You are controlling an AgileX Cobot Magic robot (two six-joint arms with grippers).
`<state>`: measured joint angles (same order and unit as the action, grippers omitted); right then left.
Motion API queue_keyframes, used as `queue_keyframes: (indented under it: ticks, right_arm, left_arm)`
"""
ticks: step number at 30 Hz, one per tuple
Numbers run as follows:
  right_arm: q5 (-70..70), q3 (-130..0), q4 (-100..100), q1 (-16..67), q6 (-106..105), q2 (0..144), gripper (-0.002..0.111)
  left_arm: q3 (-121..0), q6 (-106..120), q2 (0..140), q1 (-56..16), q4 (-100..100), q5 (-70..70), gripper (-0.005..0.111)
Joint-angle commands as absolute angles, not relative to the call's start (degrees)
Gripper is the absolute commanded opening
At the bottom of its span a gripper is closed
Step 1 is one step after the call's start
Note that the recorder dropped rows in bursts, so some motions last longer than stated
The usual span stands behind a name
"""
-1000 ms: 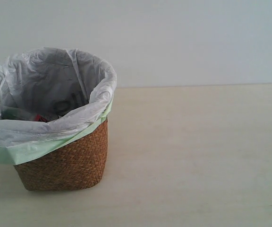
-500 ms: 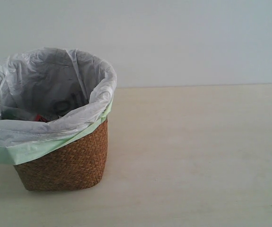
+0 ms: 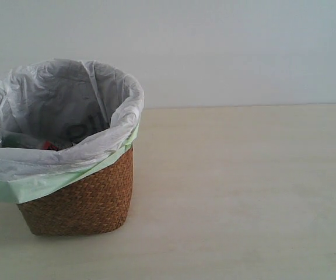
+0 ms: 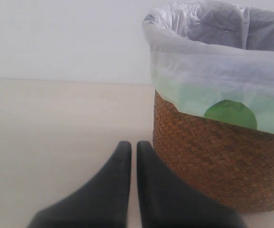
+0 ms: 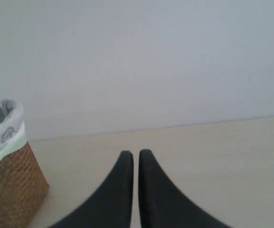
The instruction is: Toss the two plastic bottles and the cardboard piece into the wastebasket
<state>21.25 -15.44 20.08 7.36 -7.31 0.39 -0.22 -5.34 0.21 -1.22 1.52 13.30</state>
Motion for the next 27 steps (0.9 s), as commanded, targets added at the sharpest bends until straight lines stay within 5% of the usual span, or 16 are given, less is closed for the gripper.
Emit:
queue_keyframes:
  ticks: [1, 27]
  right_arm:
    - [21.16, -13.79, 19.22, 6.87, -14.18, 0.00, 0.000]
    - [19.11, 0.00, 0.66, 6.87, -2.49, 0.00, 0.000]
  left_arm:
    - [0.00, -4.93, 0.00, -1.15, 1.07, 13.36, 0.004]
    - [0.00, -4.93, 0.00, -1.15, 1.07, 13.36, 0.004]
